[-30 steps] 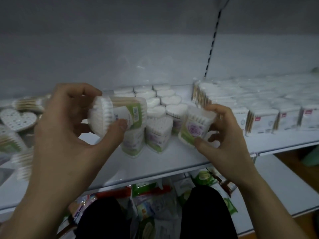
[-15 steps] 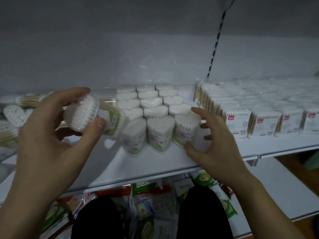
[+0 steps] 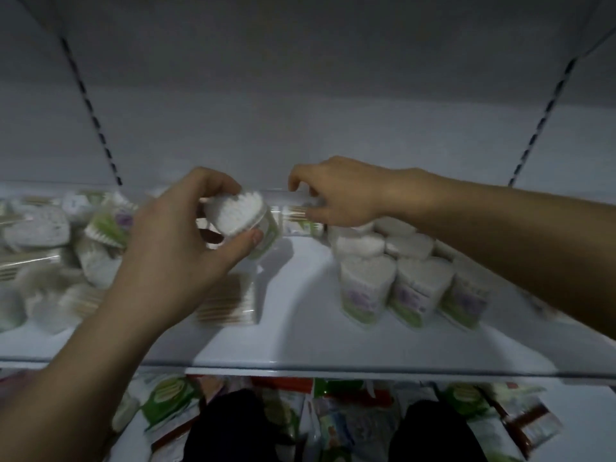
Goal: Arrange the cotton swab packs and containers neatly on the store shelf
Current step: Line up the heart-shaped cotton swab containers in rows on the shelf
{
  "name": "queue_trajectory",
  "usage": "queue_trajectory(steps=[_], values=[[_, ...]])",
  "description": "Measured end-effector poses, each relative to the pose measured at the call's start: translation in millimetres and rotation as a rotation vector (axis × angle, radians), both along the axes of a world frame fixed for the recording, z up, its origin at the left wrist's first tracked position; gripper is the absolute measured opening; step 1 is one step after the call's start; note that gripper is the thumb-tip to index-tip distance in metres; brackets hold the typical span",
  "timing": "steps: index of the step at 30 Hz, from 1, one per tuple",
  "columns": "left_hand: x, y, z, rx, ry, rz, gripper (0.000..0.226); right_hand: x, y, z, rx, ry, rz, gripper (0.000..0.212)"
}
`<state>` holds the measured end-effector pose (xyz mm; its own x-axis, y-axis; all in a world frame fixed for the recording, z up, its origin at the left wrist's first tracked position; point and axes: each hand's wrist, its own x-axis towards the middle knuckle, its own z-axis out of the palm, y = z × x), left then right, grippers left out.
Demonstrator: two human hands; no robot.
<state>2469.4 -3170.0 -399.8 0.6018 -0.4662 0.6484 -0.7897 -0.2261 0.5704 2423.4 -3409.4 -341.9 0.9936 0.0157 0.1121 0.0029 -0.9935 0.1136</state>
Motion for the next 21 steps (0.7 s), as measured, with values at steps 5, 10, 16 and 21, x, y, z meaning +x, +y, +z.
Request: queue_trajectory(steps=[5,10,16,21], values=[[11.0,5.1,-2.2,-0.029,0.011,0.000,0.041,59.8,1.3,-16.6,-0.346,0.228,-0.097,0.056],[23.5,3.9,1.3,-0.008,0.015,-0.051,0.037,69.2,-6.3,-11.1,-0.335,0.180,-0.065,0.049],[34.6,-6.2,1.7,-0.009,0.057,-0.098,0.036,54.0,-12.2,31.3,0.057,0.116,-0.075,0.045],[50.2,-18.4,-2.8,0.078,0.075,-0.081,0.039,33.6,-16.6,45.0,0.340,-0.042,-0.125,0.027]])
